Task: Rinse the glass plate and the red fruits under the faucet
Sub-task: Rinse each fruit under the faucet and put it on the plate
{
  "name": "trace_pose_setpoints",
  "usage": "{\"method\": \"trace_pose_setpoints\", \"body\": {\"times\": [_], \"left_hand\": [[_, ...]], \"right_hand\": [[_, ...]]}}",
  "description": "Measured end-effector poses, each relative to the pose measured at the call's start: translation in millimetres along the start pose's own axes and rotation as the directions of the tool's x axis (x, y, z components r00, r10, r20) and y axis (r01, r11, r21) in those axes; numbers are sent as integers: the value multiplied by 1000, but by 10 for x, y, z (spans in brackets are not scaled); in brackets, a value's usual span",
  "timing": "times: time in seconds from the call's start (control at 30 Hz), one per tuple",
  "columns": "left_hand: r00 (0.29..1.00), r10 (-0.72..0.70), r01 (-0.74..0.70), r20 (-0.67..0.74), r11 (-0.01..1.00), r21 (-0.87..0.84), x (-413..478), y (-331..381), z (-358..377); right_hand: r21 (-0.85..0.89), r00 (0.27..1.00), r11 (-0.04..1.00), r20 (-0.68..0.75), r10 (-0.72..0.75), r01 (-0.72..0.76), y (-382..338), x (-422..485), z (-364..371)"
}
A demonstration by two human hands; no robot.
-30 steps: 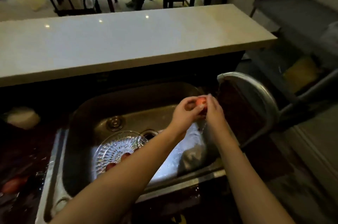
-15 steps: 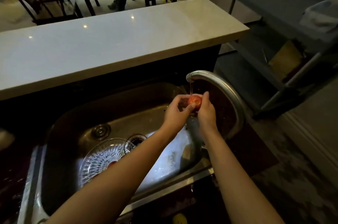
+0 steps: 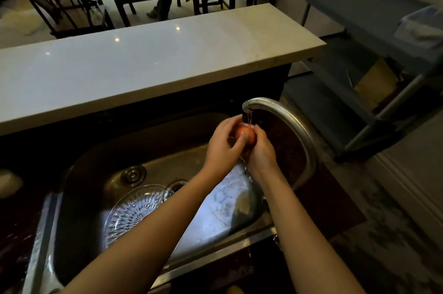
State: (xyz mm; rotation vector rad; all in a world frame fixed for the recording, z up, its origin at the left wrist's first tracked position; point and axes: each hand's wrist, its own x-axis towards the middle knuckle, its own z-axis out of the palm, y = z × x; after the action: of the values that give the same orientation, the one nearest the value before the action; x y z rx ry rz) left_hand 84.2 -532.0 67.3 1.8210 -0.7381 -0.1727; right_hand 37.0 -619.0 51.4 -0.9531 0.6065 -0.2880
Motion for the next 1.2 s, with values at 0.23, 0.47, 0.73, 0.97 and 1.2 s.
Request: {"method": "trace_pose_setpoints", "body": {"times": [0.23,0.47,0.73,0.97,1.2], "left_hand": [[987,130,-152,98,949,277,27,-33,-45],[983,130,-153,132,973,175,17,16,-115],[937,212,-317,276,847,426,96,25,-156],[957,91,-186,276,921,343,218,-6,-190],[932,202,-315,302,863,396,161,-13,-192]], "right_hand": [[145,1000,989,-17,-18,20,-50,19,67],[272,999,962,-21,28,-21,-54,-44,40],[-122,997,990,-33,-70,65,-125,-136,68],[-83,996,995,-67,51,-57,-108,-76,112],[-114,976,975,-121,179,-193,-205,-57,128]]}}
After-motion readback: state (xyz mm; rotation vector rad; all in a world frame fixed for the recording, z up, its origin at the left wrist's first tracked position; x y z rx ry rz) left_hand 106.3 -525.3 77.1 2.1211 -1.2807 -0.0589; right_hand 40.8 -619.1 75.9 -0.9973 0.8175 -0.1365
